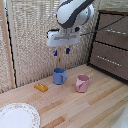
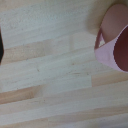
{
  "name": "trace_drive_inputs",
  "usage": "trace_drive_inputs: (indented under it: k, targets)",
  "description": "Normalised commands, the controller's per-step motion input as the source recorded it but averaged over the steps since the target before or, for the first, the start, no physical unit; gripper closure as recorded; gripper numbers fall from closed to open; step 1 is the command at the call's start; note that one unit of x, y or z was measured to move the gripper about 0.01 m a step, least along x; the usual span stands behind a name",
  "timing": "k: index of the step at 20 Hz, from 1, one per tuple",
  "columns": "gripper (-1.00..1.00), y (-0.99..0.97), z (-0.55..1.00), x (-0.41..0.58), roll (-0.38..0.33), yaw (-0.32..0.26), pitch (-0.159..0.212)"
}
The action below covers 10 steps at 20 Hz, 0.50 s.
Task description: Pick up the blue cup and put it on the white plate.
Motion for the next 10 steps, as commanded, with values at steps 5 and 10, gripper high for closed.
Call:
trace_drive_inputs:
  k: [5, 10]
  targets:
    - [-1.00, -0.33, 0.00, 0.521, 0.032, 0.025, 0.013]
    - [-1.00, -0.47, -0.02, 0.656, 0.056, 0.052, 0.042]
